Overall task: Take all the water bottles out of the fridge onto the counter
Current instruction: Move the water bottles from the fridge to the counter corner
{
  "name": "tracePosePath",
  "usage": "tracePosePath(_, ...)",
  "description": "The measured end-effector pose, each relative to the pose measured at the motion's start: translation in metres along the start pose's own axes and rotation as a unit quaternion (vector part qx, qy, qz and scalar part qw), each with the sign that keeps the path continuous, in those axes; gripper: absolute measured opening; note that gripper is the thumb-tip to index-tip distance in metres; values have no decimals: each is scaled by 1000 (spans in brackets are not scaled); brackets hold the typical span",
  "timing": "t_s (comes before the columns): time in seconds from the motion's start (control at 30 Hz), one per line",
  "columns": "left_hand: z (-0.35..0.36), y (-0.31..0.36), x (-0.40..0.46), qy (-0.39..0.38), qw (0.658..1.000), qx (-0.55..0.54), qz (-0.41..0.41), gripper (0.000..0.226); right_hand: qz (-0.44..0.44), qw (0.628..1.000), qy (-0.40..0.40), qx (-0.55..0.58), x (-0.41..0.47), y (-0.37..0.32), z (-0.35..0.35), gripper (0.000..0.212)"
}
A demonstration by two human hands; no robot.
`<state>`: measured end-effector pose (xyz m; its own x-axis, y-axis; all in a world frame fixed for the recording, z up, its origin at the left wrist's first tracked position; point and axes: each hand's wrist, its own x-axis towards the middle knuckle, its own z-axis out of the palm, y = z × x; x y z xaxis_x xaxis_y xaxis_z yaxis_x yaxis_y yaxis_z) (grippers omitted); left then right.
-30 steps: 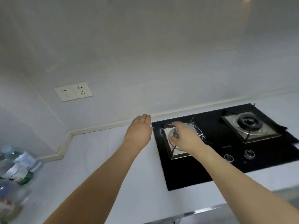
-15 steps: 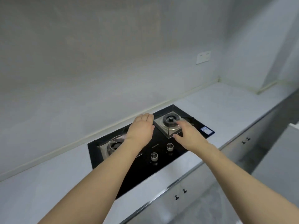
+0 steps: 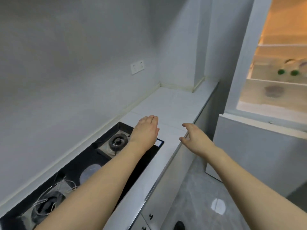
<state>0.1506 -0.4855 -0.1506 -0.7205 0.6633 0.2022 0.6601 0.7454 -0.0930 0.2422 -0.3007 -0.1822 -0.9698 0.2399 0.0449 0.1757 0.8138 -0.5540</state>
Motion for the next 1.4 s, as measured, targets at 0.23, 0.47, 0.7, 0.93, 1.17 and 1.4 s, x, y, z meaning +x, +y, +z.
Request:
tracePosePath(0.23,34,21,116,-10,997,-58,52,45,63,998,16,-5,68,58,-26,59)
tracePosePath(0.47,47,30,227,8,993,-85,85,45,90,994,42,-36,142,93,-65,60)
tracePosePath(0.7,57,77,306,11,984,-114,137,46,153,984,83,-44,163,147,-106,58)
tracePosePath(0.93,66,152,356,11,971,-133,197,48,202,972,114,-32,155,209,-147,56)
tracePosePath(1.17,54,243,400,36,958,-157,239,43,222,964,142,-26,152,287,-205,55)
tracePosePath(1.4,45,320,446,27,953,-195,231,38,225,953,199,-22,160,348,-260,52)
